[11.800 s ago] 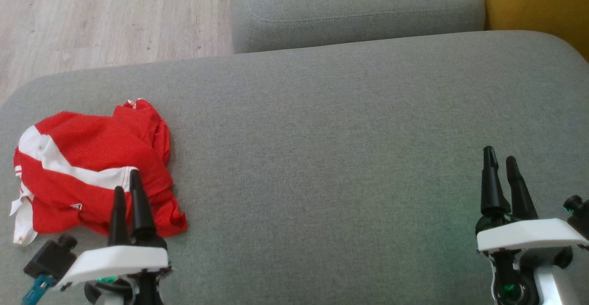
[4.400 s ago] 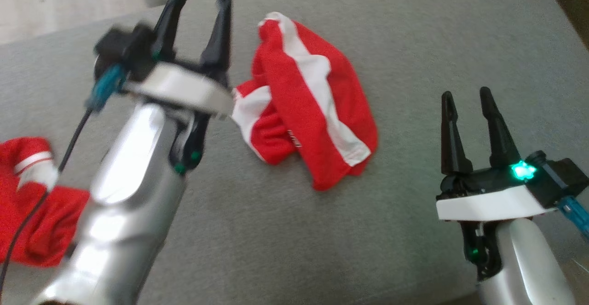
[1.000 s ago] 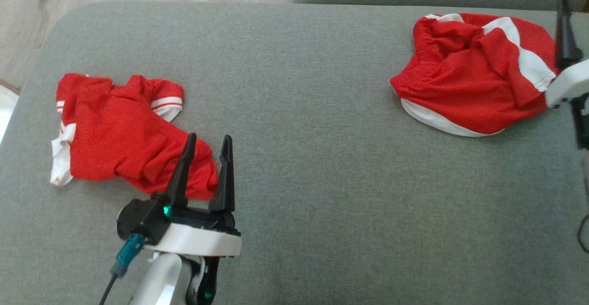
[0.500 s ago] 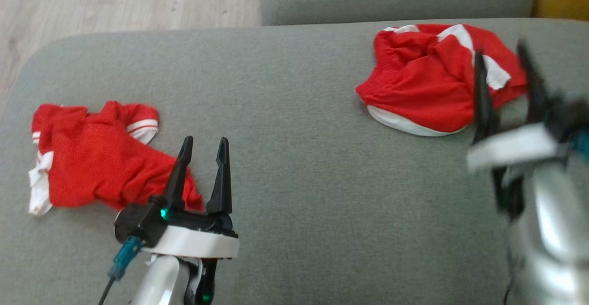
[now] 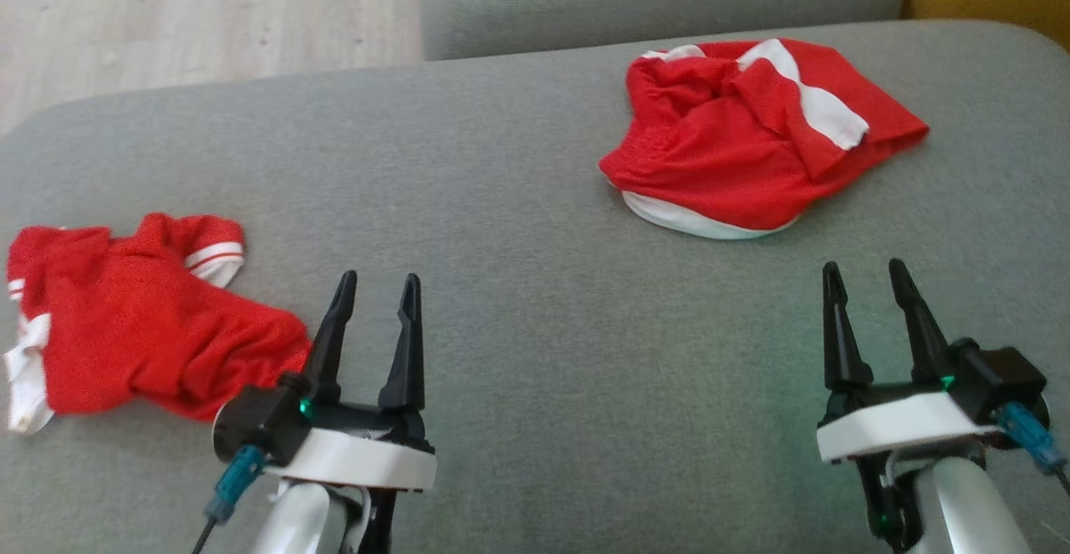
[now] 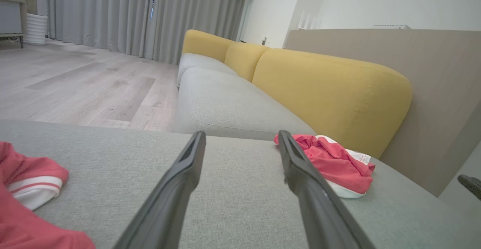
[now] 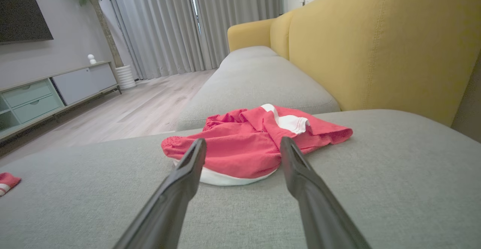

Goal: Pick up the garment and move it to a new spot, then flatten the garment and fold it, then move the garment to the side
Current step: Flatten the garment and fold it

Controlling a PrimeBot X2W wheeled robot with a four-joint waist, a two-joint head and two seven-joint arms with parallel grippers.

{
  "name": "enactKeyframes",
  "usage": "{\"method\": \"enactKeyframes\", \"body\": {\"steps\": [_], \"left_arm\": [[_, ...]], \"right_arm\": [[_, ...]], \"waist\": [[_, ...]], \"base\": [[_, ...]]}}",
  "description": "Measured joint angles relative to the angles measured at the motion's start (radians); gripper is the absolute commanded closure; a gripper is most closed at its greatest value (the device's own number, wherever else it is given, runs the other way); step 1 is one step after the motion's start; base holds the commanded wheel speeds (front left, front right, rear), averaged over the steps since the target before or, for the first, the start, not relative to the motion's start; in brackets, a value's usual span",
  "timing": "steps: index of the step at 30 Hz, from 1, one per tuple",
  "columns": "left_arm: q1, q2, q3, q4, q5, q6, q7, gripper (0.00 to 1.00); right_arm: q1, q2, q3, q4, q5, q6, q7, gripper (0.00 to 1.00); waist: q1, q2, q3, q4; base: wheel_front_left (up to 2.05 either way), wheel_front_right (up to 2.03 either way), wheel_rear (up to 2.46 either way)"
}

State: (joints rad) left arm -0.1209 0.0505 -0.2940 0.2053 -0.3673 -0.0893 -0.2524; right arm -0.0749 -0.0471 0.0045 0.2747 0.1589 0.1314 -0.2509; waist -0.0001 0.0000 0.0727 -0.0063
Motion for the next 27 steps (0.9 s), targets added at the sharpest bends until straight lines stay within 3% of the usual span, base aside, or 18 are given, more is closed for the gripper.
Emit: {"method": "enactKeyframes", "body": {"steps": [5, 9, 18, 21, 27], "left_arm": [[-0.024, 0.000, -0.018, 0.035, 0.029, -0.014, 0.000, 0.00], [-0.134, 0.001, -0.069, 0.115, 0.060, -0.022, 0.013, 0.00], [-0.518, -0.006, -0.168, 0.401, 0.093, -0.033, 0.230, 0.00], [-0.604, -0.007, -0.179, 0.510, 0.094, -0.015, 0.284, 0.00], [-0.735, -0.009, -0.188, 0.668, 0.085, -0.004, 0.300, 0.00]], "right_arm": [[-0.029, 0.000, 0.019, -0.023, 0.000, 0.000, 0.000, 0.00], [-0.061, 0.000, 0.031, -0.046, 0.019, 0.000, 0.000, 0.00], [-0.084, 0.000, 0.058, -0.080, 0.053, 0.000, 0.000, 0.00], [-0.091, 0.000, 0.071, -0.086, 0.063, 0.000, 0.000, 0.00], [-0.126, 0.000, 0.097, -0.102, 0.091, 0.000, 0.000, 0.00]], "waist": [[0.0000, 0.0000, 0.023, -0.037], [0.0001, 0.0000, 0.059, -0.077], [0.0003, 0.0000, 0.165, -0.183], [0.0004, 0.0000, 0.197, -0.219], [0.0003, 0.0000, 0.250, -0.287]], "base": [[0.00, 0.00, 0.00], [0.00, 0.00, 0.00], [0.00, 0.00, 0.00], [0.00, 0.00, 0.00], [0.00, 0.00, 0.00]]}}
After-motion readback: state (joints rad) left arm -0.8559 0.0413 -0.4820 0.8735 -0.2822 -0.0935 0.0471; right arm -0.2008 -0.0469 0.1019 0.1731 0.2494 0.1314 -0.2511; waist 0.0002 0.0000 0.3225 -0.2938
